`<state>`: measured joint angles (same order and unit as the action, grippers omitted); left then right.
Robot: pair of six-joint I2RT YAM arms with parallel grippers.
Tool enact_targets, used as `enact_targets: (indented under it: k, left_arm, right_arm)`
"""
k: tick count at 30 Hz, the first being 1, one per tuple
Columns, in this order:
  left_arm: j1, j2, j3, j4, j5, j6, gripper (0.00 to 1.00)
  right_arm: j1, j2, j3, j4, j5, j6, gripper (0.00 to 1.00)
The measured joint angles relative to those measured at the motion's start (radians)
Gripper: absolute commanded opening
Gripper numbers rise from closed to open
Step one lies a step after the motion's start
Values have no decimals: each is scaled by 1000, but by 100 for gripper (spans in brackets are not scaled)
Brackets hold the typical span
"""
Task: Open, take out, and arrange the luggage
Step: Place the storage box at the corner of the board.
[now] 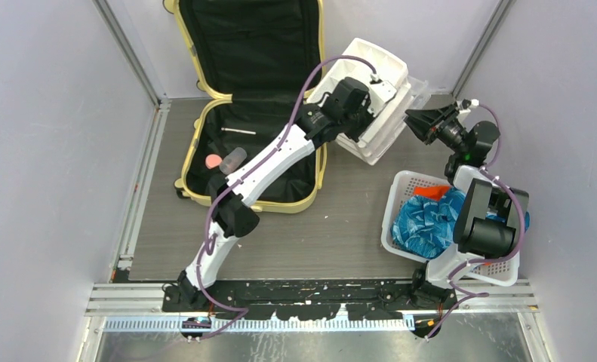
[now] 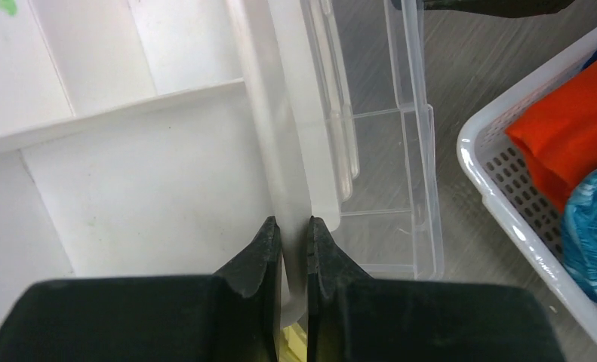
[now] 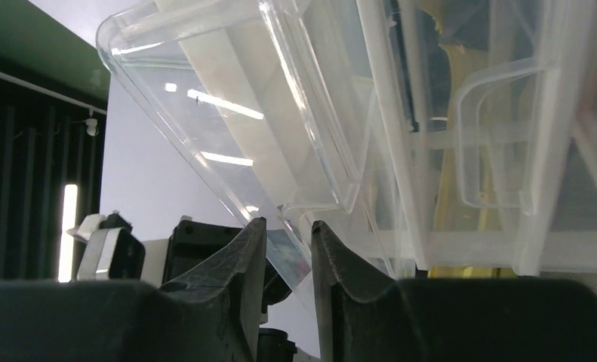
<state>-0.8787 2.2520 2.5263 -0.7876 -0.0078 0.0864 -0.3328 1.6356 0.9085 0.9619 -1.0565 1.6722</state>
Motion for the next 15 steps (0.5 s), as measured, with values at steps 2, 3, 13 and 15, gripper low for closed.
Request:
enact_targets:
  k: [2,3,13,15]
  left_arm:
    - [-20,7,11,-18,-43,39,0]
    - [-27,9,13,-22,-57,56,0]
    - [-43,45,25,-35,-81,107,0]
    - [-44,53,27,-34,-77,110,0]
  right_arm:
    - [-5,4,-27,11,0,-12,33]
    - [-8,6,-37,15,0,-16,33]
    - [-34,7,-106,61,-8,-55,35]
    - [-39,7,-119,49,-6,-78,36]
